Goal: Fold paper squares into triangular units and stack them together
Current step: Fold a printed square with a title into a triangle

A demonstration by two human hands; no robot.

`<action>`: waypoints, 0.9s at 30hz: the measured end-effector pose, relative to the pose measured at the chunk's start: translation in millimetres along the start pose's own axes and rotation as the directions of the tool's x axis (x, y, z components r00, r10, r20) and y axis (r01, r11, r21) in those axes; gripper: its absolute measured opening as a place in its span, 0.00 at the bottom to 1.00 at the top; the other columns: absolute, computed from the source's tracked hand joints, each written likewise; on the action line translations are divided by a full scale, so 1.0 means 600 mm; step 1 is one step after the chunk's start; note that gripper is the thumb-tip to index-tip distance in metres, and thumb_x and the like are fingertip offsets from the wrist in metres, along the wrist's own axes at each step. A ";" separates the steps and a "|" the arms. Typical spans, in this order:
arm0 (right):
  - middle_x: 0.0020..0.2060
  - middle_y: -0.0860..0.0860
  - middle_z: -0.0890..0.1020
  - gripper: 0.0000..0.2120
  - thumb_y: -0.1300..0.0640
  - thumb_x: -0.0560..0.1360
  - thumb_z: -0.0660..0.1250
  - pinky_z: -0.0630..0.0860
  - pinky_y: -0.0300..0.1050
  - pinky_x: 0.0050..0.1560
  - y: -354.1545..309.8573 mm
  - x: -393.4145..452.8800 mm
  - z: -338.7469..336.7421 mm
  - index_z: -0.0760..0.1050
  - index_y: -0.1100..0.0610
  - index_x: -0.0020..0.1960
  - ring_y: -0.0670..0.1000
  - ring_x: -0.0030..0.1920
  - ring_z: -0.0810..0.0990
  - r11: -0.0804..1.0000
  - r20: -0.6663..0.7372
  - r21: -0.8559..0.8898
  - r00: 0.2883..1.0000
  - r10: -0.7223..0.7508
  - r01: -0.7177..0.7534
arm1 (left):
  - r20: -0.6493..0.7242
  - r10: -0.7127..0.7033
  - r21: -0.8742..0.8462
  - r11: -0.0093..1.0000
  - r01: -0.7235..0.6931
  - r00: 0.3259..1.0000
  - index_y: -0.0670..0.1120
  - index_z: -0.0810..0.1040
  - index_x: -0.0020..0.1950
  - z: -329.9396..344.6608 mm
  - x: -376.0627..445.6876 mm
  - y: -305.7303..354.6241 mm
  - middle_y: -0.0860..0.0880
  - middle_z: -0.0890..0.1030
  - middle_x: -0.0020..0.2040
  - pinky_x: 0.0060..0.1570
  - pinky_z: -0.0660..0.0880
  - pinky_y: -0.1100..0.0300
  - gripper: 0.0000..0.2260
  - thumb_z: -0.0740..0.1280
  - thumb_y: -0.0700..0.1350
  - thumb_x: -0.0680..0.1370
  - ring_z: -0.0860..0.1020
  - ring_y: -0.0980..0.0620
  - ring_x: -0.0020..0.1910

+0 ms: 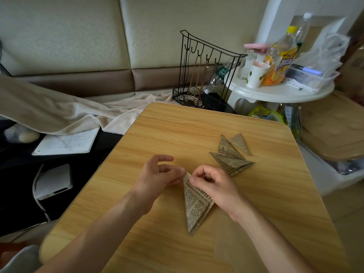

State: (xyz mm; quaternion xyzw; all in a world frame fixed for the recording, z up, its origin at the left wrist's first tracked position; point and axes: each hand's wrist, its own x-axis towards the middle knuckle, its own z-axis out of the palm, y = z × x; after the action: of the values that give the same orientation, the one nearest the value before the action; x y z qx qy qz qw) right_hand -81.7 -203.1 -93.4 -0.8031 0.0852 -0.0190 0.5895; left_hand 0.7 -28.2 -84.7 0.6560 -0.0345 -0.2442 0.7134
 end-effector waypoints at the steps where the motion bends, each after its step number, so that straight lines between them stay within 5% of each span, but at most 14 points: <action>1: 0.42 0.55 0.84 0.04 0.53 0.78 0.73 0.78 0.55 0.51 0.001 0.001 0.000 0.82 0.51 0.45 0.48 0.42 0.81 1.000 0.011 -0.022 1.000 -0.008 0.008 | 0.012 0.005 0.011 1.000 -0.005 1.000 0.44 0.76 0.63 0.000 -0.001 0.000 0.43 0.87 0.46 0.43 0.80 0.64 0.22 0.78 0.37 0.73 0.86 0.50 0.44; 11: 0.39 0.52 0.83 0.05 0.56 0.79 0.73 0.74 0.39 0.44 0.006 0.001 0.004 0.83 0.54 0.45 0.44 0.40 0.78 0.997 -0.095 0.053 0.995 -0.043 0.048 | 0.092 -0.004 0.059 0.998 -0.001 0.996 0.42 0.77 0.63 0.011 -0.012 -0.005 0.39 0.86 0.49 0.45 0.82 0.60 0.20 0.78 0.35 0.73 0.86 0.47 0.48; 19: 0.42 0.50 0.86 0.04 0.54 0.79 0.73 0.79 0.46 0.49 0.008 0.001 0.008 0.84 0.51 0.45 0.52 0.46 0.83 0.996 -0.061 0.060 0.996 -0.062 0.066 | 0.197 0.002 0.251 0.967 -0.052 0.980 0.44 0.76 0.62 0.010 -0.015 -0.006 0.43 0.87 0.45 0.45 0.83 0.58 0.21 0.79 0.37 0.72 0.86 0.48 0.44; 27: 0.39 0.49 0.84 0.06 0.53 0.79 0.73 0.76 0.36 0.42 0.008 -0.001 0.004 0.83 0.54 0.45 0.44 0.41 0.81 0.969 -0.110 0.244 0.994 0.003 0.024 | 0.217 -0.004 0.294 0.954 -0.061 0.976 0.43 0.85 0.48 0.011 -0.014 -0.007 0.45 0.87 0.45 0.45 0.81 0.63 0.04 0.74 0.43 0.78 0.85 0.53 0.45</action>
State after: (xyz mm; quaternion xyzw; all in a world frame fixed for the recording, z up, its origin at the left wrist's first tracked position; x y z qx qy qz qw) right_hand -82.6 -201.9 -98.4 -0.7223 0.1100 -0.0765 0.6784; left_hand -10.1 -31.0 -85.5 0.7253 -0.1575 -0.2952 0.6016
